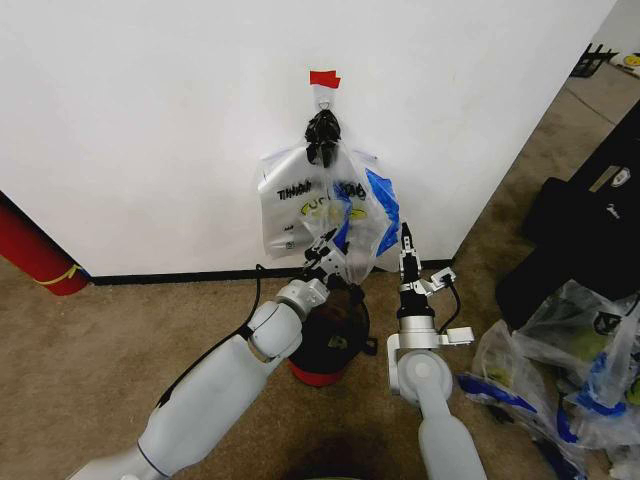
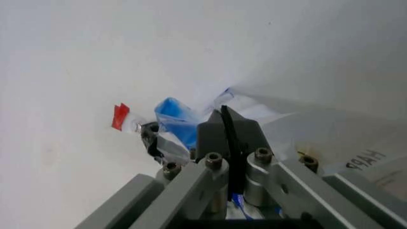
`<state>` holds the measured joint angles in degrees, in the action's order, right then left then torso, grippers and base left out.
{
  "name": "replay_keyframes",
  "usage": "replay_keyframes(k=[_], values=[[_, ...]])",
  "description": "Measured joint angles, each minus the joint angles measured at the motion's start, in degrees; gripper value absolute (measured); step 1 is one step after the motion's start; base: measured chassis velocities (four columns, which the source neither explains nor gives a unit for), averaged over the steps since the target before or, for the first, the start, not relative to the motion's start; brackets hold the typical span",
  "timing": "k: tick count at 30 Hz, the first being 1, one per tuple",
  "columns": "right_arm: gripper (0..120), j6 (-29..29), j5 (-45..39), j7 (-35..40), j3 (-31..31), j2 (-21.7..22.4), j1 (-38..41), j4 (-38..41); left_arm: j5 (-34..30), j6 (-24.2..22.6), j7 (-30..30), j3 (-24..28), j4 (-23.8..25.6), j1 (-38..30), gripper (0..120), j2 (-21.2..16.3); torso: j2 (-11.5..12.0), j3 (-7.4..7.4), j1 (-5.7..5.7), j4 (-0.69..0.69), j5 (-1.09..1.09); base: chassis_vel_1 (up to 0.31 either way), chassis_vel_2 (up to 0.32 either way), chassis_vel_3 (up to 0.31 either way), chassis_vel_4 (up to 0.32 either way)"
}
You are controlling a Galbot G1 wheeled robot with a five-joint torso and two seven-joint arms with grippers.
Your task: Pick up the garbage bag from the wall and place it over the trash bin.
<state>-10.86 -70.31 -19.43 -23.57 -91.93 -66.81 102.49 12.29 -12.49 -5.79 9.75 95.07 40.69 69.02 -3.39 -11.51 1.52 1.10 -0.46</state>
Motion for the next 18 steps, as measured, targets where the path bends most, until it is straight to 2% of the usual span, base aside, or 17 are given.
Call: replay_keyframes(k=[2,5,8,10,16,18], values=[[0,-0.03,0.07,-0.01,-0.06,0.03,-0.04,0.01,0.0,0.0,-0.11,-0.26,0.36,0.37,24,-0.03,0.0,0.0,0.0,0.0,0.0,0.0,0.0,0.0,0.0],[0,-0.1,0.31,-0.02,-0.22,0.13,-0.11,0.02,-0.64,0.15,-0.39,-1.2,1.93,1.77,9,-0.38,0.0,0.0,0.0,0.0,0.0,0.0,0.0,0.0,0.0],[0,-0.18,0.71,-0.02,-0.48,0.18,-0.13,-0.09,-2.69,0.64,-0.97,-2.26,4.58,3.63,0,-0.91,0.0,0.0,0.0,0.0,0.0,0.0,0.0,0.0,0.0],[0,-0.19,0.76,-0.02,-0.49,0.18,-0.13,-0.12,-2.91,0.7,-1.01,-2.36,4.79,3.8,0,-0.94,0.0,0.0,0.0,0.0,0.0,0.0,0.0,0.0,0.0],[0,-1.47,3.64,-0.72,-0.95,0.94,-0.92,-1.25,-11.51,2.18,-1.22,-8.36,15.71,12.72,0,-1.53,-0.01,0.01,0.0,0.0,0.0,0.0,0.0,0.0,0.0],[0,-1.92,4.58,-1.05,-0.96,1.26,-1.26,-1.27,-12.31,2.39,-1.21,-9.53,17.13,14.37,0,-1.32,-0.01,0.01,0.0,0.0,0.0,0.0,0.0,0.0,0.0]])
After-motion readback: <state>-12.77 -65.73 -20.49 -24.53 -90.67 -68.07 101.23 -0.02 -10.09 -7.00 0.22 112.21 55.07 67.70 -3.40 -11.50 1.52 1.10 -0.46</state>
